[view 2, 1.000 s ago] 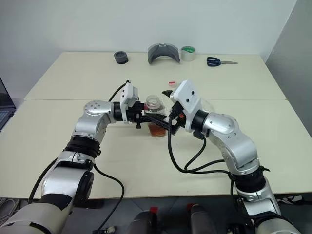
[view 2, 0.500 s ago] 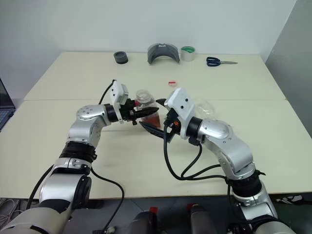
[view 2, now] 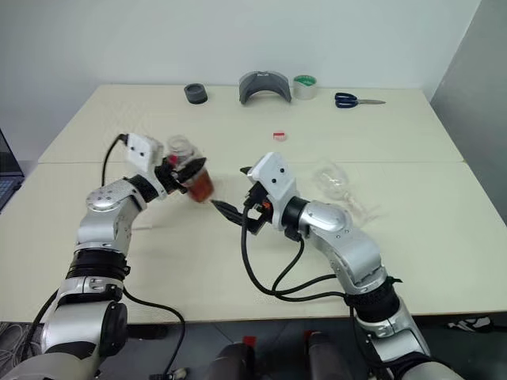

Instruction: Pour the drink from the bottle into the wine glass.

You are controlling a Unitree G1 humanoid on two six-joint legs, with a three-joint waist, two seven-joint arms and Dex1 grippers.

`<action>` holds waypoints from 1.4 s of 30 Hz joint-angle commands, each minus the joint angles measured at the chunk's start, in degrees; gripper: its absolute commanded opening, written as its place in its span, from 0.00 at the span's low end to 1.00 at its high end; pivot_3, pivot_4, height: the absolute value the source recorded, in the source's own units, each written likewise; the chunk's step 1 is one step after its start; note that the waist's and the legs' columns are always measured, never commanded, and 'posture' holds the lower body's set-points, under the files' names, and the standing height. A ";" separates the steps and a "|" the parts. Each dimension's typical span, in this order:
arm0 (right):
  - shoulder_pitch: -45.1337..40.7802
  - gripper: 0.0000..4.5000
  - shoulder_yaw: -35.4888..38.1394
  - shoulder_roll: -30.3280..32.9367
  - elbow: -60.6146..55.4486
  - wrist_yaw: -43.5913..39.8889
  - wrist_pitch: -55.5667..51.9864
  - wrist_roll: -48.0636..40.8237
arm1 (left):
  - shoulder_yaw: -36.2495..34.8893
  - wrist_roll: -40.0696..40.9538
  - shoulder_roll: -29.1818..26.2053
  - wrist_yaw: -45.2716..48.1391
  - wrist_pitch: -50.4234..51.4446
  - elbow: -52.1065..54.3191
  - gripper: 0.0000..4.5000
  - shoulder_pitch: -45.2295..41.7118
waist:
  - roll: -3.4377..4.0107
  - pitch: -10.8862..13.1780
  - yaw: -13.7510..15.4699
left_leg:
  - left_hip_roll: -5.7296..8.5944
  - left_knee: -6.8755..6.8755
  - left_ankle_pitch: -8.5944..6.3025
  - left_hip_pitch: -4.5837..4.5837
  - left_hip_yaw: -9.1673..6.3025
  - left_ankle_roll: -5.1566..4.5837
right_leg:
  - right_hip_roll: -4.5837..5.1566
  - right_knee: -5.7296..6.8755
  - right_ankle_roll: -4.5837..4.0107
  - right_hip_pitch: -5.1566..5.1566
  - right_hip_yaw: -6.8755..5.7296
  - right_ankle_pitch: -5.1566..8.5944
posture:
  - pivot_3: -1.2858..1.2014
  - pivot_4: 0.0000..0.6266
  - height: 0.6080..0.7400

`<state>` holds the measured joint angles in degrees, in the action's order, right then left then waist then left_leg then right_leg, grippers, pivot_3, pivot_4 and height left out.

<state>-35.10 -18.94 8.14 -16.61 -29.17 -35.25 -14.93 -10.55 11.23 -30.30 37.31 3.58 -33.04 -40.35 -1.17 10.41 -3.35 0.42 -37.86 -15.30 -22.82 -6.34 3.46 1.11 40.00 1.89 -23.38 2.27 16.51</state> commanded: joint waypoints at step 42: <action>-3.40 1.00 -2.09 -4.33 4.37 -1.59 1.63 2.81 | -6.50 -1.01 -2.88 -14.61 -8.90 -11.10 1.00 2.91 | -0.04 -0.07 0.02 | 0.00 0.03 0.00 0.08 -0.01 0.01 | 0.04 0.03 -0.02 0.01 0.00 -0.01 | 0.52 0.24 1.00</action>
<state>-38.82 -21.97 3.84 -10.89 -30.95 -34.52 -12.40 -16.52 10.41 -32.51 23.85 -3.46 -46.33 -37.34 -1.21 10.34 -3.33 0.43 -37.84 -15.30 -22.75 -6.34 3.47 1.16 40.03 1.88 -23.36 2.25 16.51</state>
